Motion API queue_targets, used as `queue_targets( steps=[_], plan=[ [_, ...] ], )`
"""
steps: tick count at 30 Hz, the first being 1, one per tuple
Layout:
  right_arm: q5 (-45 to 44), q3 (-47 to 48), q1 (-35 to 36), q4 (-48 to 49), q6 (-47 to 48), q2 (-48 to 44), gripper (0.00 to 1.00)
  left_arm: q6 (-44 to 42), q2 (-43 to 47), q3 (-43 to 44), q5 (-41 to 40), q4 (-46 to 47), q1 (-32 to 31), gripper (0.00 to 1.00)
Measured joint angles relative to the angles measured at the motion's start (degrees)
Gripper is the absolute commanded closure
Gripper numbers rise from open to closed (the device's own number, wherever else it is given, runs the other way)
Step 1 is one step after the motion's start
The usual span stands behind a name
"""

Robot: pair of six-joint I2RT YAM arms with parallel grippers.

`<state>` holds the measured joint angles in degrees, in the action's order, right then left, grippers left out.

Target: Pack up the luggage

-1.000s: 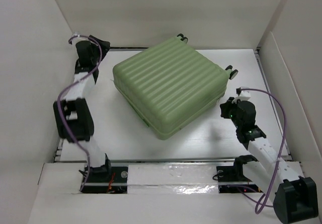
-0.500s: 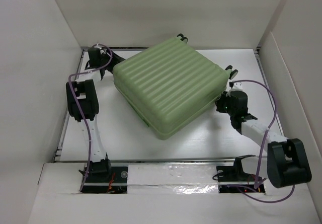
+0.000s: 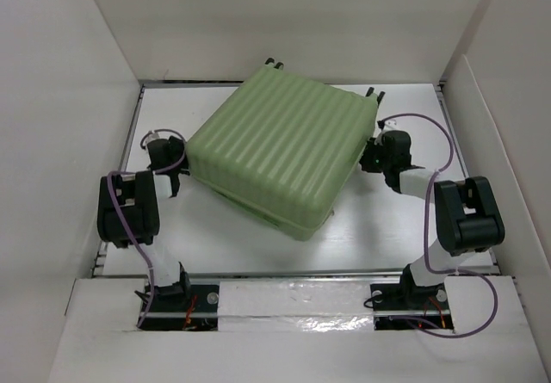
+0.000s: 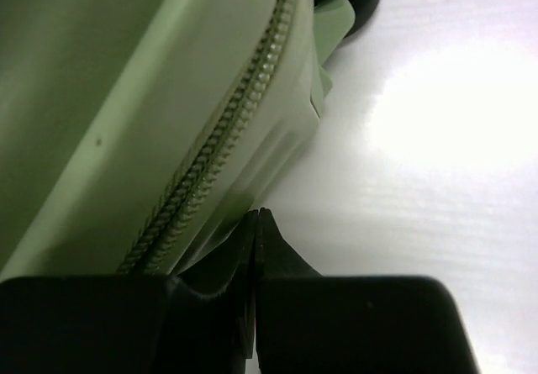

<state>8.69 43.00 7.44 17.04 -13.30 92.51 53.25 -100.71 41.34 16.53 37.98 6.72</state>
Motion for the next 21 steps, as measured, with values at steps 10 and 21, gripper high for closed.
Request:
queue_targets(
  steps=[10, 21],
  plan=[
    [2.1, 1.7, -0.9, -1.5, -0.7, -2.9, 0.44, 4.6, 24.4, -9.2, -6.5, -0.7, 2.8, 0.25],
    [9.8, -9.5, -1.1, -1.4, -0.3, -24.4, 1.0, -0.4, 50.8, 0.4, -13.3, -4.6, -7.4, 1.0]
  ],
)
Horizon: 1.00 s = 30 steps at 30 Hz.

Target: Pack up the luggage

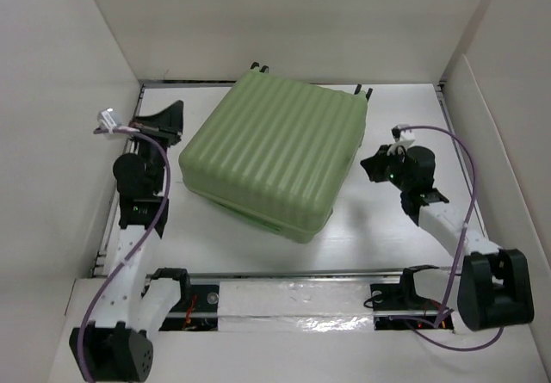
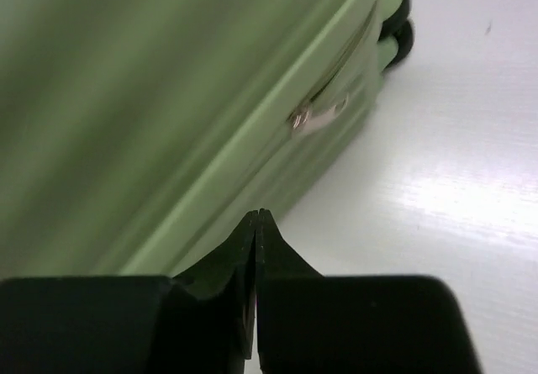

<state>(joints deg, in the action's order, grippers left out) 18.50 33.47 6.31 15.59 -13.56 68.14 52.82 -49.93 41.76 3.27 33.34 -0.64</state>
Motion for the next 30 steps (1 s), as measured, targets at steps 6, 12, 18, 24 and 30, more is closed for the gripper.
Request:
queue_targets(
  steps=[6, 12, 18, 24, 30],
  plan=[
    [7.0, -14.4, 5.9, -3.6, 1.8, -18.7, 1.0, -9.0, 13.9, -8.5, 3.3, -11.4, -10.1, 1.0],
    [8.5, -21.0, 15.6, -9.9, 2.1, -37.6, 0.92, -15.2, 29.3, -7.0, 10.3, -23.5, -11.0, 1.0],
    [7.3, -23.1, 21.8, -10.0, 2.4, -37.8, 0.74, -18.1, 28.6, -5.8, 20.6, -22.4, -11.0, 1.0],
    [5.2, -23.0, 24.5, -9.4, 4.3, -30.5, 0.74, -16.9, 7.5, 3.0, 20.9, -13.0, -15.8, 1.0],
    [1.8, -22.7, 25.3, -7.5, 4.5, -26.4, 0.74, -30.8, -22.1, 29.6, -10.6, -16.2, -55.9, 1.0]
  ],
)
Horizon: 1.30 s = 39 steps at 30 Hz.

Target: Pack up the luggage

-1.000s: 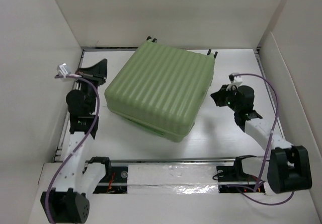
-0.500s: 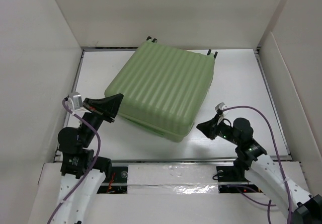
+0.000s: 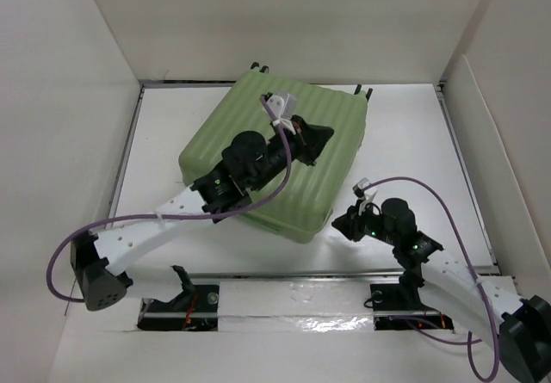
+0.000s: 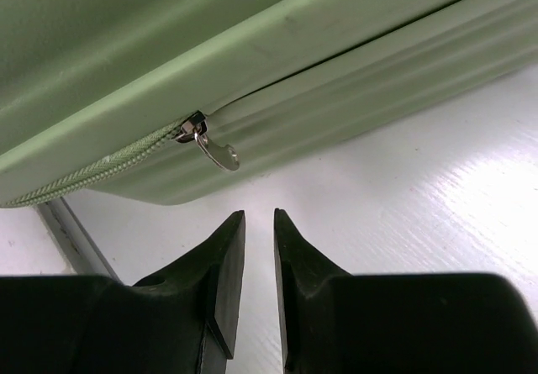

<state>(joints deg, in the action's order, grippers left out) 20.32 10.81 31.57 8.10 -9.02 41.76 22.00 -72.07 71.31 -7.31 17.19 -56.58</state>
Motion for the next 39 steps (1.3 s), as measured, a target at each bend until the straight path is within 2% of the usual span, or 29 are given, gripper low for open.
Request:
queue_targets(
  steps=[2, 5, 7, 11, 15, 17, 18, 21, 23, 27, 30, 35, 39],
  plan=[
    [-1.0, 0.0, 0.1, 0.2, 0.0, -0.3, 0.74, -1.1, 2.3, -4.9, -1.3, -0.3, -0.4, 1.0],
    [-2.1, 0.0, 0.3, 0.3, 0.0, -1.0, 0.73, -1.2, 12.0, -14.3, -7.5, -1.3, -0.6, 1.0],
    [-2.6, 0.0, 0.3, 0.3, 0.0, -1.6, 0.7, 0.1, 20.9, -21.6, -11.8, -1.2, -6.9, 1.0],
    [-2.8, 0.0, 0.4, 0.5, 0.5, -2.6, 0.65, 8.5, 34.1, -34.7, -22.0, -3.1, -24.3, 1.0],
    [-2.6, 0.0, 0.4, 0.5, 1.7, -3.3, 0.61, 22.4, 34.1, -42.6, -34.1, -11.8, -38.5, 1.0],
    [-1.9, 0.0, 0.4, 0.7, 2.1, -3.7, 0.59, 30.1, 31.4, -44.4, -37.5, -18.1, -42.4, 1.0],
    [-1.6, 0.0, 0.4, 1.1, 2.2, -3.8, 0.59, 33.2, 29.5, -44.9, -39.0, -21.1, -42.8, 0.97],
    [-0.5, 0.0, 0.6, 2.7, 2.8, -3.9, 0.58, 37.6, 27.8, -47.3, -41.4, -24.9, -41.9, 0.88],
    [-0.4, 0.0, 1.0, 3.1, 3.1, -3.9, 0.58, 36.7, 29.2, -49.6, -41.2, -22.8, -38.8, 0.87],
    [-0.4, 0.0, 1.2, 5.3, 3.3, -3.6, 0.58, 30.9, 33.5, -55.5, -34.1, -12.4, -22.1, 0.87],
    [-0.4, 0.0, 1.2, 7.8, 3.8, -2.0, 0.59, 25.9, 32.0, -56.7, -27.0, -6.1, -10.8, 0.88],
    [-0.4, 0.0, 1.2, 10.0, 4.3, 1.0, 0.65, 20.8, 25.5, -56.7, -20.9, 1.3, -8.8, 0.88],
    [-0.4, 0.0, 1.2, 10.4, 4.8, 2.2, 0.75, 18.8, 21.3, -56.7, -18.5, 7.1, -8.0, 0.88]
  ],
)
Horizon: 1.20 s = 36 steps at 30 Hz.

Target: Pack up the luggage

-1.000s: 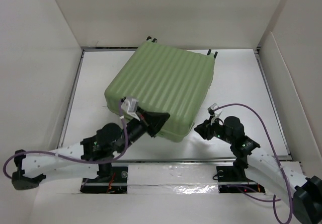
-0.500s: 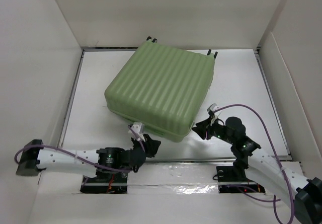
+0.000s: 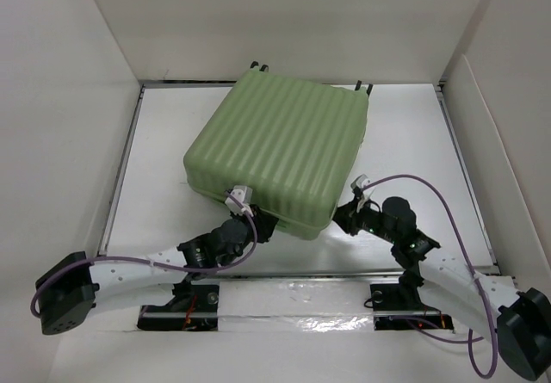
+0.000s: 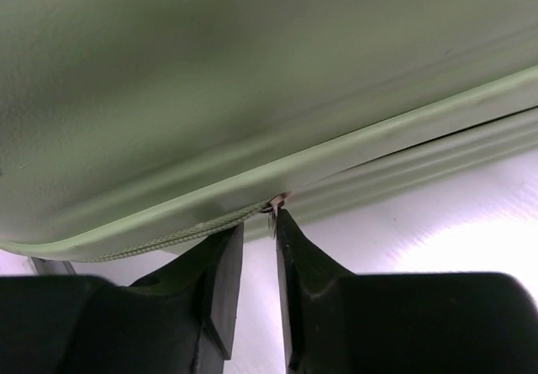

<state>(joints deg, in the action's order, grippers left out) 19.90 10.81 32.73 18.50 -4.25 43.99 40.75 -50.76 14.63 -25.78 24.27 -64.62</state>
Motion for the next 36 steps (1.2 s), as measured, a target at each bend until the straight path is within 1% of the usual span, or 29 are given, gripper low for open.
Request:
queue_targets(
  steps=[2, 3, 4, 5, 8, 9, 10, 15, 19, 22, 26, 30, 36],
  plan=[
    [-0.1, 0.0, 0.0, 0.0, 0.0, 0.6, 0.8, -0.7, -1.8, 0.1, 0.8, 2.4, 0.4, 0.88],
    [-0.3, 0.0, 0.0, 0.1, 0.0, 0.7, 0.85, -1.0, -2.6, 0.1, 1.0, 3.6, 0.6, 0.88],
    [-0.5, 0.0, 0.0, 0.2, 0.0, 0.7, 0.86, -1.4, -3.7, 0.2, 1.2, 4.8, 0.8, 0.88],
    [-1.2, 0.0, -0.1, 0.3, -0.1, 0.7, 0.9, -1.7, -4.7, 0.4, 1.5, 5.9, 1.1, 0.89],
    [-4.3, 0.0, -0.1, 0.3, -0.4, 0.7, 0.95, -2.3, -7.7, 0.9, 2.0, 9.0, 2.0, 0.89],
    [-5.5, 0.0, -0.1, 0.2, -0.5, 0.7, 0.99, -2.4, -8.8, 1.0, 2.5, 10.4, 2.3, 0.89],
    [-6.8, 0.0, -0.1, 0.2, -0.5, 0.6, 1.0, -2.4, -9.9, 1.2, 3.2, 11.7, 2.9, 0.89],
    [-12.5, 0.0, -0.1, -1.4, -0.7, -1.0, 1.0, -2.4, -14.0, 1.8, 7.0, 16.9, 5.0, 0.89],
    [-14.7, -0.1, 0.0, -3.5, -1.4, -3.9, 1.0, -2.4, -14.3, 1.9, 8.3, 17.1, 5.4, 0.89],
    [-15.1, -0.4, 0.0, -4.2, -2.0, -5.5, 1.0, -2.6, -14.0, 1.9, 9.2, 17.0, 5.5, 0.87],
    [-15.6, -0.4, 0.7, -5.8, -2.4, -6.4, 1.0, -4.4, -14.2, 2.6, 9.4, 16.3, 2.3, 0.85],
    [-15.9, -0.4, 2.5, -7.9, -3.0, -7.0, 1.0, -5.4, -17.1, 4.9, 10.7, 16.9, -0.5, 0.84],
    [-17.5, 1.4, 7.3, -13.8, -4.7, -8.8, 1.0, -7.1, -21.6, 7.0, 12.6, 19.6, 1.6, 0.84]
  ],
)
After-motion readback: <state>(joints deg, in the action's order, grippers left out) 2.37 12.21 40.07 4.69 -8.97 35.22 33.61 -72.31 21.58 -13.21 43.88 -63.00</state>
